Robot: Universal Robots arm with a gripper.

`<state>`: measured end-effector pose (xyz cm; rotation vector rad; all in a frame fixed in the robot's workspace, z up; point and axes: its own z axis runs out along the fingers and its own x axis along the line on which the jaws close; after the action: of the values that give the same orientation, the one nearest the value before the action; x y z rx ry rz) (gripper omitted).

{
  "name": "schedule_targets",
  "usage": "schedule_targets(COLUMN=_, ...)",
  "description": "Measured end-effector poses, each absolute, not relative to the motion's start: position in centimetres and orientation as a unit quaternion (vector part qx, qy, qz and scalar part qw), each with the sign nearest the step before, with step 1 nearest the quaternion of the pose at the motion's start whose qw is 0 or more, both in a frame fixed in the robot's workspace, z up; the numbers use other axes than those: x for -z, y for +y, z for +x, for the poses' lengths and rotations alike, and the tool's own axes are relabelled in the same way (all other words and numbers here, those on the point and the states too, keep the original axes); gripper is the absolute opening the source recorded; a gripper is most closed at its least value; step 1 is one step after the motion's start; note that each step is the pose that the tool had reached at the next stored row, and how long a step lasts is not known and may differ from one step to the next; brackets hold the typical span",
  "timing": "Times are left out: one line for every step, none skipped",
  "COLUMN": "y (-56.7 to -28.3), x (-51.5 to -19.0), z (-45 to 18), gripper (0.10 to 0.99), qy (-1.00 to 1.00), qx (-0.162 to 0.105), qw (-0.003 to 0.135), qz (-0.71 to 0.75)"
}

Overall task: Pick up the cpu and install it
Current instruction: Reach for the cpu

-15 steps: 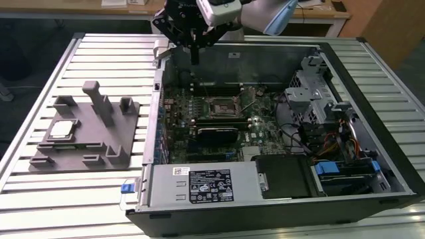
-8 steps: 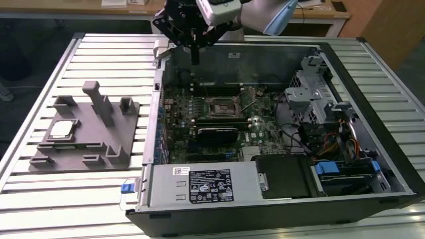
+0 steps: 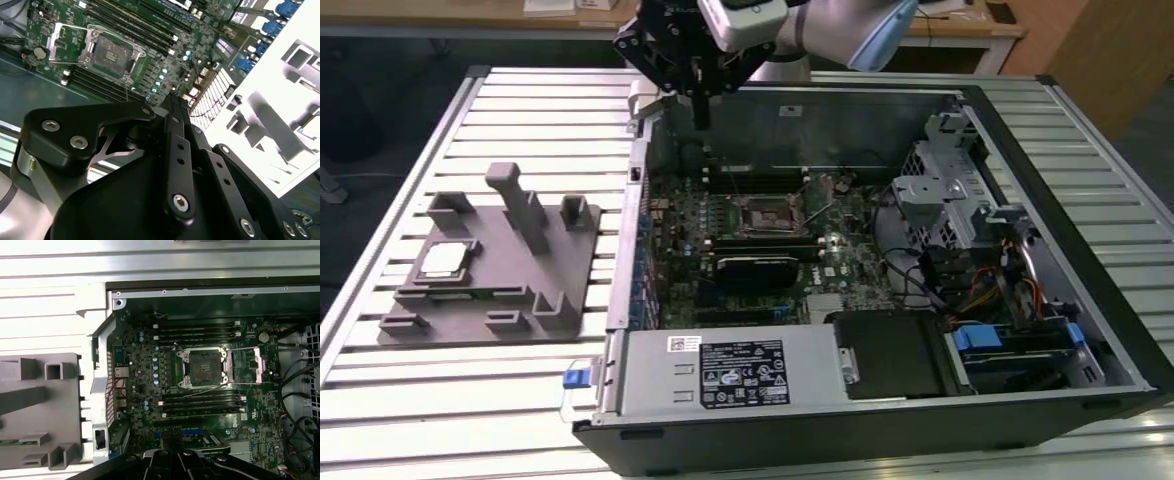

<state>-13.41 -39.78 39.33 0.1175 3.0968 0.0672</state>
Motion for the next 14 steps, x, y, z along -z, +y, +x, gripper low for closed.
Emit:
schedule_targets(y=-39.8, x=-39.3, z=-13.6, gripper=0.106, qy=0.999, qx=-0.022, qw=0.021, qz=0.038)
schedule_targets(y=-39.8, x=-39.3, z=-13.7, gripper=0.106, qy=0.999, qx=-0.022, qw=0.021, qz=0.038)
schedule_targets(y=-39.8, x=-39.3, z=-13.9, gripper=0.106, qy=0.999, qx=-0.022, qw=0.021, qz=0.038)
schedule_targets(y=-39.8, x=-39.3, z=-14.0, gripper=0.106, qy=0.999, qx=-0.022, qw=0.021, qz=0.038)
schedule_targets(y=-39.8, x=-39.3, z=-14.2, gripper=0.106, qy=0.999, qx=-0.022, qw=0.021, qz=0.038)
schedule_targets(y=-39.8, x=-39.3, z=-14.3, gripper=0.106, qy=0.999, qx=-0.022, qw=0.021, qz=0.038)
schedule_targets(y=-39.8, x=-39.3, z=-14.4, gripper=0.106, qy=0.999, qx=-0.022, qw=0.021, qz=0.038)
schedule_targets(y=-39.8, x=-39.3, z=-14.6, gripper=0.106, qy=0.999, qx=-0.022, qw=0.021, qz=0.038)
schedule_targets(y=-39.8, x=-39.3, z=-14.7, gripper=0.106, qy=0.999, qx=-0.022, qw=0.021, qz=0.038)
schedule_targets(y=-39.8, x=-39.3, z=-14.9, gripper=0.106, qy=0.999, qx=-0.022, qw=0.021, qz=0.039)
schedule_targets(y=-39.8, x=-39.3, z=-15.0, gripper=0.106, qy=0.999, qx=-0.022, qw=0.021, qz=0.039)
schedule_targets(y=-39.8, x=-39.3, z=-15.2, gripper=0.106, qy=0.999, qx=-0.022, qw=0.021, qz=0.039)
schedule_targets(y=-39.8, x=-39.3, z=-15.3, gripper=0.106, qy=0.999, qx=-0.022, qw=0.021, qz=0.039)
schedule_targets(y=-39.8, x=-39.3, z=-15.5, gripper=0.106, qy=0.999, qx=-0.022, qw=0.021, qz=0.039)
